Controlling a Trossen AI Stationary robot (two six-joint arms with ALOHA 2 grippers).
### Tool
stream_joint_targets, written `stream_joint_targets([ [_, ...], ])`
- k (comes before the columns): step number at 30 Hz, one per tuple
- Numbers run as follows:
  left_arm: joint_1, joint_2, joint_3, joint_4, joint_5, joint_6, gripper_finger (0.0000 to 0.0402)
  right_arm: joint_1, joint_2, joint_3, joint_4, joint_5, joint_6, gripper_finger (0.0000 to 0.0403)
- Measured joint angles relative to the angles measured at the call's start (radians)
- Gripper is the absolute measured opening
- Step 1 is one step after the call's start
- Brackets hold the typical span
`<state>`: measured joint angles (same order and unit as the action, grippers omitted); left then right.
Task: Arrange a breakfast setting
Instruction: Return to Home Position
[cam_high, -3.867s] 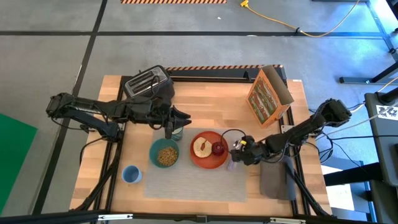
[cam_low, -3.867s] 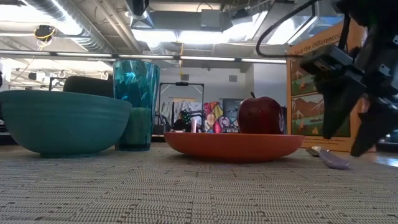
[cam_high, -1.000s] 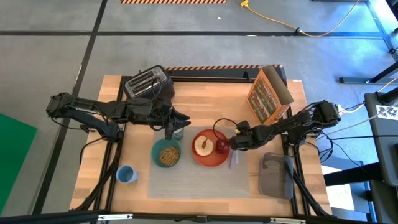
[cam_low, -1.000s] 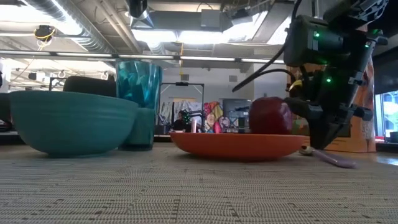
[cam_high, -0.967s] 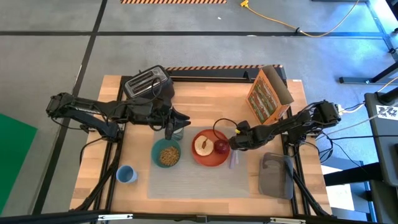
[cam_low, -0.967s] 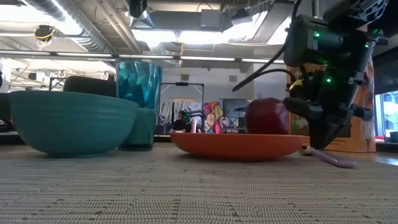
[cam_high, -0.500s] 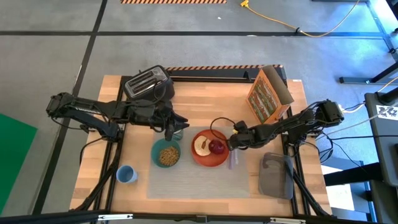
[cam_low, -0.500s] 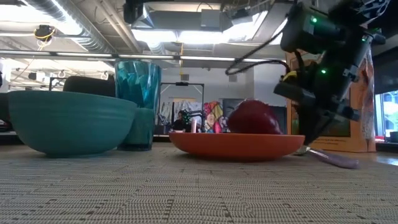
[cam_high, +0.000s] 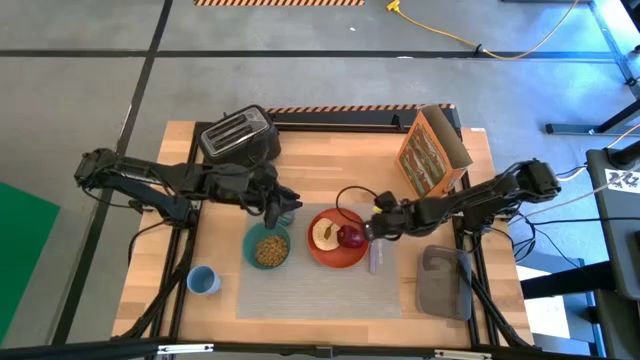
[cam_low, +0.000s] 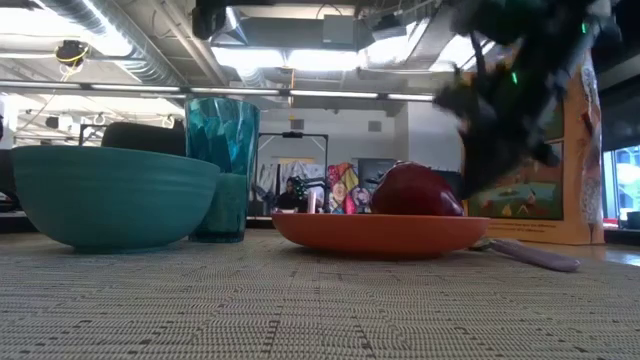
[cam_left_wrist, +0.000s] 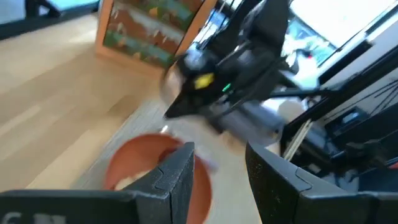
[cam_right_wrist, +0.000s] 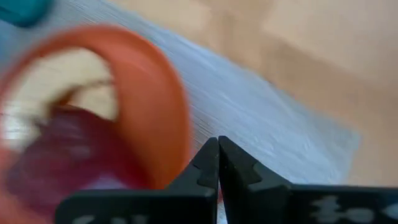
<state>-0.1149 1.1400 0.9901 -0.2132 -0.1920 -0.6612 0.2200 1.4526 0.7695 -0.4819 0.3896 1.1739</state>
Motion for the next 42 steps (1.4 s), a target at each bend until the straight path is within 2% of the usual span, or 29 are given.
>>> stream_joint_targets([
  [4,-0.001,0.032,0.000,-0.091,0.006,-0.013,0.0140,0.003,-0.020,0.114,-0.058,0.047,-0.138,0.0000],
  [9,-0.006,0.050,0.002,-0.144,0.031,-0.013,0.0140,0.002,-0.021,0.313,-0.217,0.125,-0.324,0.0000],
  [14,-0.005,0.031,0.102,-0.355,0.007,0.015,0.0140,-0.009,-0.022,0.516,-0.386,0.173,-0.422,0.0000],
  [16,-0.006,0.019,0.156,-0.457,-0.017,0.036,0.0140,-0.022,-0.022,0.572,-0.431,0.121,-0.465,0.0000],
  [19,-0.019,0.017,0.214,-0.545,-0.017,0.052,0.0140,-0.048,-0.023,0.607,-0.432,-0.039,-0.538,0.0000],
  [21,-0.039,0.015,0.229,-0.646,0.017,0.035,0.0140,-0.052,-0.023,0.609,-0.398,-0.138,-0.574,0.0000],
  [25,-0.147,0.014,0.227,-0.871,0.090,-0.134,0.0140,-0.037,-0.023,0.609,-0.343,-0.192,-0.559,0.0000],
  [32,-0.432,0.015,0.177,-1.094,0.126,-0.494,0.0140,-0.004,-0.024,0.609,-0.261,-0.138,-0.521,0.0001],
  [35,-0.527,0.015,0.102,-1.103,0.145,-0.569,0.0140,-0.004,-0.024,0.609,-0.227,-0.129,-0.519,0.0001],
  [38,-0.600,0.015,-0.002,-1.086,0.223,-0.614,0.0140,-0.004,-0.024,0.610,-0.194,-0.119,-0.531,0.0002],
  [42,-0.652,0.016,-0.104,-0.980,0.305,-0.647,0.0140,-0.004,-0.024,0.610,-0.189,-0.121,-0.538,0.0032],
])
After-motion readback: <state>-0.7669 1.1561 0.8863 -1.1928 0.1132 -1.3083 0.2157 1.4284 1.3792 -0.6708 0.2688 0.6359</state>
